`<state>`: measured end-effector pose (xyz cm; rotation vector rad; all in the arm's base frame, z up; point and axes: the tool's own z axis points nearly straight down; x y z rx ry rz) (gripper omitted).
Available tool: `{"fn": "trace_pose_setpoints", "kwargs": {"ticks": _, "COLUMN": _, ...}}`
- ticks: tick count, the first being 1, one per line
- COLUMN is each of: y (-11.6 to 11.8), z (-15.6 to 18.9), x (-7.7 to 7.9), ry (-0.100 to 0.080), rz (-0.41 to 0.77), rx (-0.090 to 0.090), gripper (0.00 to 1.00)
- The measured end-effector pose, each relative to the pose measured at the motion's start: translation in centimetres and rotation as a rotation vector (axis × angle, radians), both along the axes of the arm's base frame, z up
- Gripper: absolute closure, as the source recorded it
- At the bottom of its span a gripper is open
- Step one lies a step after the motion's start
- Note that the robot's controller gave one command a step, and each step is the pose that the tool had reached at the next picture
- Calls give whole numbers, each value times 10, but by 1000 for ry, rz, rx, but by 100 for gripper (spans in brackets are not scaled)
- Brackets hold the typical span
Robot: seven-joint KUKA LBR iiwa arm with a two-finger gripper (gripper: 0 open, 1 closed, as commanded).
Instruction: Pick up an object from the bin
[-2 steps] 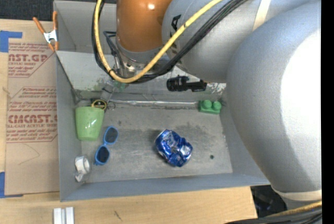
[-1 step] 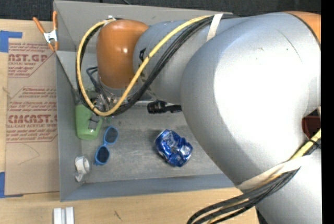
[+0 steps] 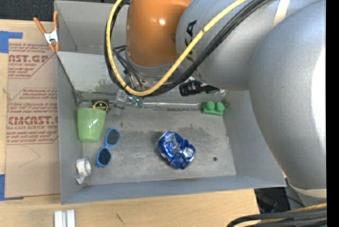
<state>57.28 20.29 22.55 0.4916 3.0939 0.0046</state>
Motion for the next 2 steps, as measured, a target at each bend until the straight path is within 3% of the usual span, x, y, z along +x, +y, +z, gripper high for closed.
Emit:
{"fn": "trace_pose_setpoints", "kwargs": {"ticks": 1, "y": -4, "z": -56, "x": -42, "ry": 14, "rz": -399, "rx": -2, "gripper": 100}}
{"fn": "trace_pose_setpoints", "kwargs": {"ticks": 2, "y": 31, "z": -59, "x": -64, "ry": 12, "rz": -465, "rx": 1, "gripper": 100}}
